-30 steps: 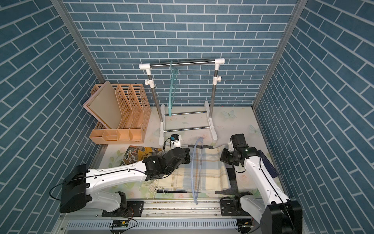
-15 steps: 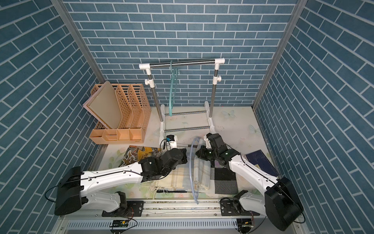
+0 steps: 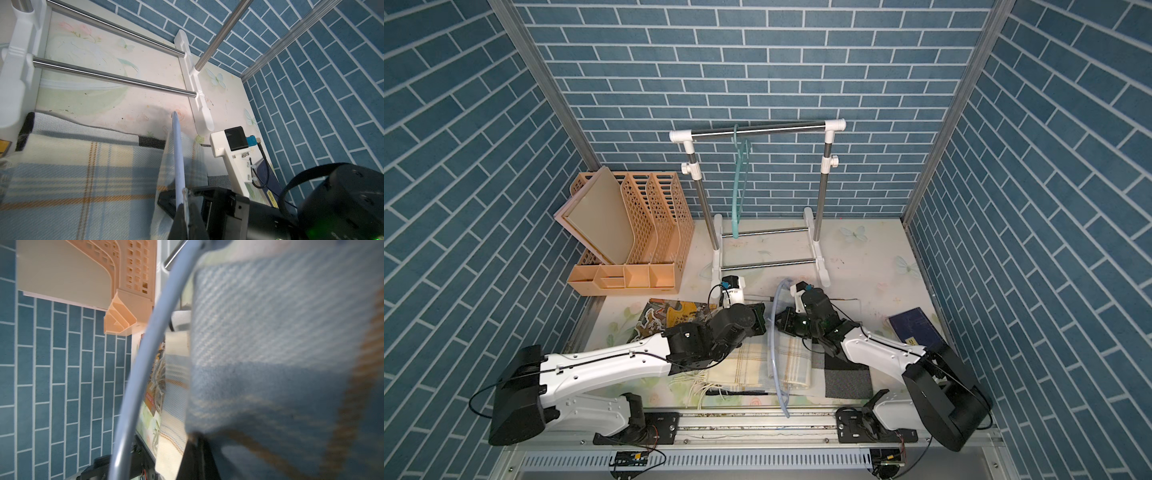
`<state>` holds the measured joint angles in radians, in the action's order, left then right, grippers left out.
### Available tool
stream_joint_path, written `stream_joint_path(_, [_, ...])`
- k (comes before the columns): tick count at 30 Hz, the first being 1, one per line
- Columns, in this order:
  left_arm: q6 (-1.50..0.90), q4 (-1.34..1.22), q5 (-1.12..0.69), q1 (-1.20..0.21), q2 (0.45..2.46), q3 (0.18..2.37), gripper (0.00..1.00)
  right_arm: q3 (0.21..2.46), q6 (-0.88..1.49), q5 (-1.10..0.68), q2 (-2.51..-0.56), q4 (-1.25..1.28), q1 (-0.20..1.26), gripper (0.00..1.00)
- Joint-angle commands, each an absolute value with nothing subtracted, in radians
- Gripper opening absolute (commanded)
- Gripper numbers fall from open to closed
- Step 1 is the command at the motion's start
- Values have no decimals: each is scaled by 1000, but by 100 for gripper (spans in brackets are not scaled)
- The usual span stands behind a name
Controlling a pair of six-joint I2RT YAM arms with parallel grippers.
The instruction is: Hang the scarf on the hanger
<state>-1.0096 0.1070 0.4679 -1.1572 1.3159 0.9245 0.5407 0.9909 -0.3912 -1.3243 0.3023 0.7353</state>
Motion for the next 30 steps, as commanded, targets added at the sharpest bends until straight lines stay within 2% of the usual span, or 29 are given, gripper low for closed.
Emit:
stream_joint_path(1, [-1001, 94, 467, -1163, 1295, 928, 0, 573, 1002, -409, -1346, 407, 765, 0])
stream_joint_path(11, [-999, 68, 447, -1163, 1261, 912, 0, 521, 1086, -420, -1490, 659, 785, 0])
stream_joint_path(17, [-1001, 74, 459, -1163, 1254, 896, 0, 526, 1083, -424, -1569, 670, 791, 0])
stream_joint_path(20, [-1005, 83, 464, -1163, 1255, 889, 0, 520, 1078, -443, -1588, 646, 791, 26])
stream_joint_path(22, [-1007, 88, 471, -1163, 1255, 885, 0, 513, 1067, -443, -1572, 624, 791, 35])
stream_joint_path(25, [-1006, 96, 482, -1163, 1254, 886, 0, 513, 1041, -428, -1517, 562, 792, 42])
stream_joint_path(30, [-1005, 112, 494, -1163, 1257, 894, 0, 541, 989, -396, -1422, 389, 790, 44])
